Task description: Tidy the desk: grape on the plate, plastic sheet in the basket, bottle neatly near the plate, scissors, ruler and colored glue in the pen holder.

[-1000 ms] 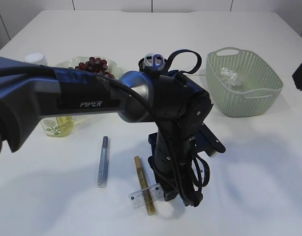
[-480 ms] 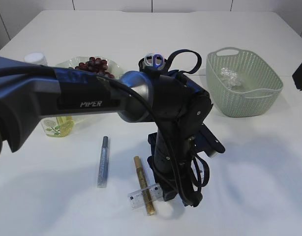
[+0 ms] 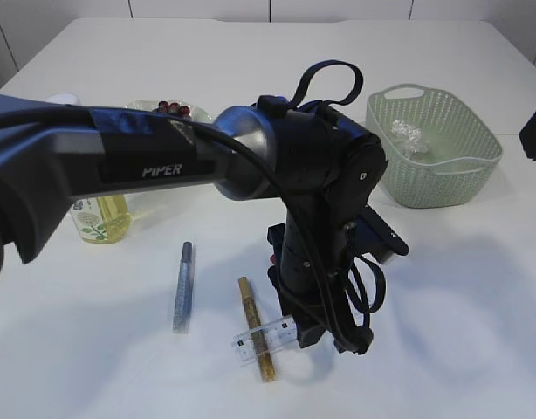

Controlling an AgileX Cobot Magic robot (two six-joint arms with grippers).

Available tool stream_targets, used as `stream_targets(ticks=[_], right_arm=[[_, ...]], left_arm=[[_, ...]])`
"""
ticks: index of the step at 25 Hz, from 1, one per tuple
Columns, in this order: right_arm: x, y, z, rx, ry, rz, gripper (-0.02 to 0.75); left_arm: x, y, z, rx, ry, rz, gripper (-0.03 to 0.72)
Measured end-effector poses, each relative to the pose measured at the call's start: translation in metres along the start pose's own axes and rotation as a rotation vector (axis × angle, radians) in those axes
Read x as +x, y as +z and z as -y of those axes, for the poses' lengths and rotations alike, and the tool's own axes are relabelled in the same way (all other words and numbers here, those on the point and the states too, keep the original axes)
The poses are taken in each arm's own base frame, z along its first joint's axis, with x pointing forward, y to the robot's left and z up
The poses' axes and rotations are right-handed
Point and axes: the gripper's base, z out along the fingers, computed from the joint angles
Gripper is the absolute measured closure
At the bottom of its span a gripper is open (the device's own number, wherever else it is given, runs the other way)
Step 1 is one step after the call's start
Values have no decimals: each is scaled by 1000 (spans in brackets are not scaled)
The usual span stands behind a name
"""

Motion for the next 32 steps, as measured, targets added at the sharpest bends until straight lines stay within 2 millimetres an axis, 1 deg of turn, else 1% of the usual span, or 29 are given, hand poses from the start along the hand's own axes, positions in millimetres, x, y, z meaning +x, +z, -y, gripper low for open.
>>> stream_targets(ticks=[10,12,16,21,24,28,32], right_arm=[[0,0,2,25,-9,0,374],[0,0,3,31,-11,0,374],[0,0,3,37,-12,-1,374],[0,0,4,39,-13,-1,374],[0,0,4,39,-15,-1,374],[0,0,4,43,-16,-1,374],[0,0,5,57,-21,-1,374]], left_arm=[[0,-2,3,36,-62,-4,405],[-2,-4,5,65,-84,7,405],[-6,-12,0,151,-152,47,405],[-4,-15,-22,212,-242,71,405],[0,-20,-40,218,-288,88,405],[-1,-41,-65,211,-334,164,405],[-6,-70,-88,187,-362,279,406]])
